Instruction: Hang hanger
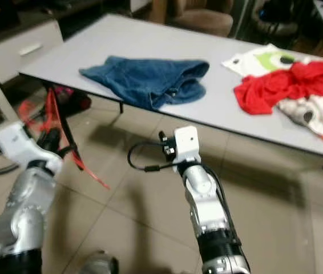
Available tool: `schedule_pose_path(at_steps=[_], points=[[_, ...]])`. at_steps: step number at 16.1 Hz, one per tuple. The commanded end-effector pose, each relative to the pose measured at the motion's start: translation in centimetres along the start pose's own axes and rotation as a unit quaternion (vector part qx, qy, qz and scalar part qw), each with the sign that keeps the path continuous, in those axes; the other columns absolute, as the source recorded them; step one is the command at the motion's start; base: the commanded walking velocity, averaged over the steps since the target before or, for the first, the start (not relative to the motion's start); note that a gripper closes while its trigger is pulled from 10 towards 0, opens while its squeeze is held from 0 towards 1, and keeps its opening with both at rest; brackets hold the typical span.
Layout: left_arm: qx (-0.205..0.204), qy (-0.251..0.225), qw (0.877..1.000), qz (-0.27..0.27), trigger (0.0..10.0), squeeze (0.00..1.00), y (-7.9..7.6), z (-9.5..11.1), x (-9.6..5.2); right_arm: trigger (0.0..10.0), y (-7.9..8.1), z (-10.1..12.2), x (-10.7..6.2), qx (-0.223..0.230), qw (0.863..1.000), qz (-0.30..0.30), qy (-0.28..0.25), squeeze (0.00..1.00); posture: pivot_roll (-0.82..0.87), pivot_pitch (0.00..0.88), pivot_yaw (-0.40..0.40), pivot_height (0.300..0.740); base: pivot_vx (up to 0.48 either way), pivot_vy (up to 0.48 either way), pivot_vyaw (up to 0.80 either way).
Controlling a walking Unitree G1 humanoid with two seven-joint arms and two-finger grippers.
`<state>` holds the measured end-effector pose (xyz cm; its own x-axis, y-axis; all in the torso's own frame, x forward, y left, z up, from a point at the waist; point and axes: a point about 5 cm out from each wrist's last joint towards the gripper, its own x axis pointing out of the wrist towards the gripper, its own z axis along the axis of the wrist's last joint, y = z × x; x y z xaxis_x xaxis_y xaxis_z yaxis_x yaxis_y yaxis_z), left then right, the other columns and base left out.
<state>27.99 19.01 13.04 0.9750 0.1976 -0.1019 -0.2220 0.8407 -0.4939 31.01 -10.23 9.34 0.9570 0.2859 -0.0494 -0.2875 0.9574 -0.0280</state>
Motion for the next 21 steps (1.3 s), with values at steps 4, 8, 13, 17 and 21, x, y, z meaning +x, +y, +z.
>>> schedule_pose_path(at_steps=[4, 8, 13, 17, 21], points=[[-0.106, 0.033, 0.994, 0.008, 10.0, 0.00, -1.1, -0.4, 0.4, 10.0, 0.1, 0.4, 0.3, 0.002, 1.000, 0.000, -0.011, 0.00, 0.13, 0.079, -0.015, 0.740, 0.000, 0.000, 0.00], [-0.189, 0.043, 0.981, -0.001, 10.0, 0.00, -3.0, 0.7, 0.9, 10.0, 0.4, 0.7, 0.5, -0.008, 1.000, 0.005, -0.022, 0.00, 0.13, 0.076, -0.007, 0.740, 0.000, 0.000, 0.00], [-0.297, 0.051, 0.951, -0.062, 10.0, 0.00, -4.3, 1.7, 1.2, 10.0, 0.6, 1.4, 0.8, -0.018, 0.999, 0.011, -0.040, 0.00, 0.12, 0.072, 0.008, 0.740, 0.000, 0.000, 0.00], [-0.312, 0.072, 0.940, -0.114, 10.0, 0.00, -5.3, 1.8, 0.8, 10.0, 1.0, 2.1, 1.0, -0.013, 0.998, 0.026, -0.057, 0.00, 0.12, 0.075, 0.013, 0.740, 0.000, 0.000, 0.00], [-0.303, 0.076, 0.941, -0.128, 10.0, 0.00, -4.9, 1.7, 0.7, 10.0, 1.0, 2.2, 1.0, -0.009, 0.998, 0.030, -0.059, 0.00, 0.12, 0.075, 0.015, 0.740, 0.000, 0.000, 0.00]])
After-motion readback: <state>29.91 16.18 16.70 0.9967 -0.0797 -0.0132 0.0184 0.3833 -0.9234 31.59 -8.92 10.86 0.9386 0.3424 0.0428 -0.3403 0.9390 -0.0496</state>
